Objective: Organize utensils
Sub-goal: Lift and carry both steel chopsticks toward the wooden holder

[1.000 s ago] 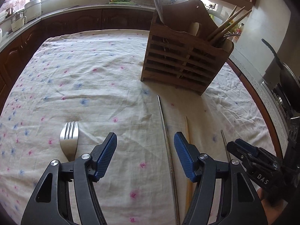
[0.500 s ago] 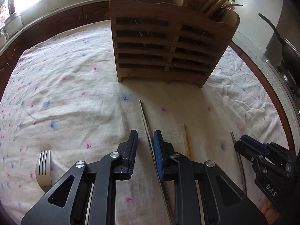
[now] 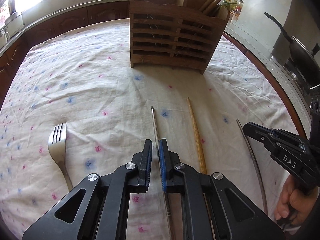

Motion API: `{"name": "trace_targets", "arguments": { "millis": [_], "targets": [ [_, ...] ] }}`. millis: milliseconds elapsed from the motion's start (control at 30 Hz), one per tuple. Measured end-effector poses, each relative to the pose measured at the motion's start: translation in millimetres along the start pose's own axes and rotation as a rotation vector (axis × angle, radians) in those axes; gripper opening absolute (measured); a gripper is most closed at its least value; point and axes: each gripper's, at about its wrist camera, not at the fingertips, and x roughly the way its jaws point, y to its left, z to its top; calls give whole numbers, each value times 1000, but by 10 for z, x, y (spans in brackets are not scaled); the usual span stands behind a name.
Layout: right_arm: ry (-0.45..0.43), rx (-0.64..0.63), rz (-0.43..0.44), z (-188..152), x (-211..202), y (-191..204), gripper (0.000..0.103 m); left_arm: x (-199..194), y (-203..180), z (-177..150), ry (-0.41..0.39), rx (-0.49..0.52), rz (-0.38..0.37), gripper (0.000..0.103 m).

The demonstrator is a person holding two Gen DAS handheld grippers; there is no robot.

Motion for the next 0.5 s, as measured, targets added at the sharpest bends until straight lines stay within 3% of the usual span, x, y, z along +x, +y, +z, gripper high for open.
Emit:
{"name": "trace_targets", "arguments": {
  "millis": [267, 500],
  "targets": [
    [33, -39, -34, 25, 116, 57, 9, 210, -143, 180, 58, 56, 21, 10],
    [34, -82, -63, 19, 134, 122, 9, 239, -225, 162, 27, 89, 43, 8]
  ]
}}
